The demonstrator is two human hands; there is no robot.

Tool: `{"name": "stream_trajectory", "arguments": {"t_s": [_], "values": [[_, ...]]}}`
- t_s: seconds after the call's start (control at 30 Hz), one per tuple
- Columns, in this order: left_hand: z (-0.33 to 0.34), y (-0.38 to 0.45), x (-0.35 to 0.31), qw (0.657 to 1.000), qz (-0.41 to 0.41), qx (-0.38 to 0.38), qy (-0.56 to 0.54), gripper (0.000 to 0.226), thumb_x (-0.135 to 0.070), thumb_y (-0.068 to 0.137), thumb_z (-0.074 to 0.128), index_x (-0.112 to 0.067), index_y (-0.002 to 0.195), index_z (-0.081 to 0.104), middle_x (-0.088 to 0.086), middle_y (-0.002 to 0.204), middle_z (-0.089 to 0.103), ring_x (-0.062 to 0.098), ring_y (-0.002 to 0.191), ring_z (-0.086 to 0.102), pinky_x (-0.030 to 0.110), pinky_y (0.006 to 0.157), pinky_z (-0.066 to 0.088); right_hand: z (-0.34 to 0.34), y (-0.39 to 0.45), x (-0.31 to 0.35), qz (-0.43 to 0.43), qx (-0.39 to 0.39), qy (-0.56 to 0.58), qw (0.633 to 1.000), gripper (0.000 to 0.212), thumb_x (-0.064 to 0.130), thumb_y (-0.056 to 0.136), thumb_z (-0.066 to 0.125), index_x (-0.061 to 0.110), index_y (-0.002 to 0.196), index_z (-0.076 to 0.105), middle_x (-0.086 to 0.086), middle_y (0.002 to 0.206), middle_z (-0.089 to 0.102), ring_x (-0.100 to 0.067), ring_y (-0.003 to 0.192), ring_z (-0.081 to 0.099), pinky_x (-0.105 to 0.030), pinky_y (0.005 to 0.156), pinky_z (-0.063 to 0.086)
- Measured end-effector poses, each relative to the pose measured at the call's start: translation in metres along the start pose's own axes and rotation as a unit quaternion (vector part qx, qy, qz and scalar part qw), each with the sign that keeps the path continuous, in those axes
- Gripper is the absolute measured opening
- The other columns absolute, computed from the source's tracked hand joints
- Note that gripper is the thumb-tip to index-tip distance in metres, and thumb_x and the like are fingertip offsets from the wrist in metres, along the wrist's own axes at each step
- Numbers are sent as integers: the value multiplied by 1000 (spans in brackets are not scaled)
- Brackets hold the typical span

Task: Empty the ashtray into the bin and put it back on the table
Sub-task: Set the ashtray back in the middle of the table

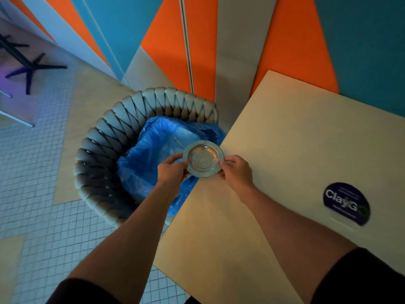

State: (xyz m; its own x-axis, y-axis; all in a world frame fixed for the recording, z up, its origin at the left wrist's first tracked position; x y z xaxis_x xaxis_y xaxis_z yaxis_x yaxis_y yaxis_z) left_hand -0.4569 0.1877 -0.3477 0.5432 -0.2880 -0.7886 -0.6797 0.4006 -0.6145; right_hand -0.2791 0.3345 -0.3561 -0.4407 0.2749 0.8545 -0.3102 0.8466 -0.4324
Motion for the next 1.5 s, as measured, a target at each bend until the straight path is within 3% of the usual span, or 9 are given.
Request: {"name": "stream_trajectory", "arguments": {"t_s": [0.17, 0.47, 0.87, 1.0, 1.23, 1.37, 1.5], "values": [[33, -34, 26, 998, -17, 42, 36, 27, 8, 88, 57, -8, 108, 66, 15, 78, 68, 19, 59, 67, 27, 52, 57, -55, -34, -24, 38, -37, 35, 998, 5, 13, 84, 68, 16, 88, 66, 1, 73, 71, -2, 45, 65, -13, 43, 48], [100, -105, 94, 988, -54, 103, 98, 32, 12, 83, 58, -10, 104, 68, 17, 80, 72, 25, 70, 72, 32, 61, 60, -162, -95, -94, 99, -93, 34, 990, 8, 15, 86, 67, 16, 94, 67, -1, 76, 72, -9, 54, 69, -27, 59, 60], [165, -174, 163, 961, -41, 154, 228, 30, 5, 80, 66, -15, 101, 72, 13, 78, 74, 20, 63, 72, 34, 62, 61, -261, -159, -174, 169, -165, 63, 970, 7, 14, 83, 67, 17, 90, 67, -4, 79, 74, -11, 53, 70, -20, 48, 52], [181, -189, 175, 946, -27, 168, 277, 29, 1, 79, 67, -15, 102, 72, 17, 84, 74, 25, 68, 70, 37, 68, 62, -280, -175, -194, 188, -180, 88, 961, 8, 12, 82, 67, 19, 87, 66, -5, 79, 73, -12, 52, 71, -19, 46, 51], [201, -207, 187, 909, 22, 178, 377, 25, -5, 78, 70, -18, 99, 72, 8, 77, 74, 19, 61, 70, 28, 54, 59, -302, -195, -222, 219, -195, 108, 950, 11, 9, 80, 66, 17, 86, 68, -7, 74, 74, -14, 53, 71, -24, 50, 55], [212, -209, 192, 874, 69, 188, 443, 20, -12, 77, 68, -22, 92, 74, 3, 75, 75, 27, 66, 71, 40, 65, 63, -310, -199, -231, 226, -201, 104, 948, 11, 9, 79, 66, 16, 87, 69, -8, 73, 74, -15, 54, 71, -23, 47, 54], [220, -209, 194, 838, 100, 206, 495, 15, -19, 73, 66, -33, 79, 68, -1, 76, 74, 26, 70, 70, 41, 71, 62, -312, -199, -237, 226, -203, 110, 946, 9, 12, 79, 67, 18, 86, 69, -7, 73, 75, -15, 56, 72, -27, 52, 58]]}}
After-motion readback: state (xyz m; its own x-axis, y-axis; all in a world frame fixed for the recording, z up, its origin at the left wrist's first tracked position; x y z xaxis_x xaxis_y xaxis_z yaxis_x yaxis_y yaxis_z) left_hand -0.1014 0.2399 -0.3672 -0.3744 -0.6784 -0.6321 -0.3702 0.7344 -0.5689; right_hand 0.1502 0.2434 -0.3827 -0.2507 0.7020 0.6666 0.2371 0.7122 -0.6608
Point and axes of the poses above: each hand's wrist, its own y-axis towards the middle knuckle, its own z-axis out of the palm, x = y × z, the point moved 10 cm from there along y, towards the middle knuckle
